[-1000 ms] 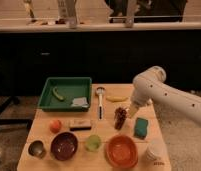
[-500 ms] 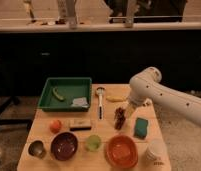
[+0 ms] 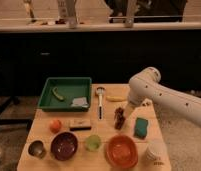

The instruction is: Wipe purple bowl with brush

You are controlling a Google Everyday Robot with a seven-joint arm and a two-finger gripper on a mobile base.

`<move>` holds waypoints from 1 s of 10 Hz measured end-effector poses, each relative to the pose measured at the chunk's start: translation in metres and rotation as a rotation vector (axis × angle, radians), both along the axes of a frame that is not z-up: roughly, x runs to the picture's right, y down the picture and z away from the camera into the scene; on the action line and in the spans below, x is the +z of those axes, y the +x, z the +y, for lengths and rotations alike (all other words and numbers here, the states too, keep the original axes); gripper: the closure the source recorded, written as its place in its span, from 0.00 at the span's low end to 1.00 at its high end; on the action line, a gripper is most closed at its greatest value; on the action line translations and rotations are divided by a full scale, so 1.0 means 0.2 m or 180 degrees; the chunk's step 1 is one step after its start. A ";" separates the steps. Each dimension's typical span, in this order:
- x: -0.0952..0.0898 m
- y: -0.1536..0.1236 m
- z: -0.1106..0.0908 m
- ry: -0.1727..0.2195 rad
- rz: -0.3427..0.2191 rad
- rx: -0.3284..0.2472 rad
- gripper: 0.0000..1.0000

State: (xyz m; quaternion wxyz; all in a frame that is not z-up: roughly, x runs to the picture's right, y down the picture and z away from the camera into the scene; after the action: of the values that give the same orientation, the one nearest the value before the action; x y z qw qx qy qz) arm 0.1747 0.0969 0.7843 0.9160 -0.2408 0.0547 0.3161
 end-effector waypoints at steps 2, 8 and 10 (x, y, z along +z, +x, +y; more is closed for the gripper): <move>0.04 -0.07 -0.03 0.0083 0.0147 0.0445 0.20; 0.14 -0.31 -0.07 0.0133 0.0283 0.0908 0.20; 0.20 -0.44 -0.03 0.0079 0.0357 0.0982 0.20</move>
State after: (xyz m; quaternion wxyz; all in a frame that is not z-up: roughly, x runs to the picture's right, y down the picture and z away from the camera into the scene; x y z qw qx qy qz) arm 0.0868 0.0911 0.8244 0.8550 -0.2170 0.0641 0.4666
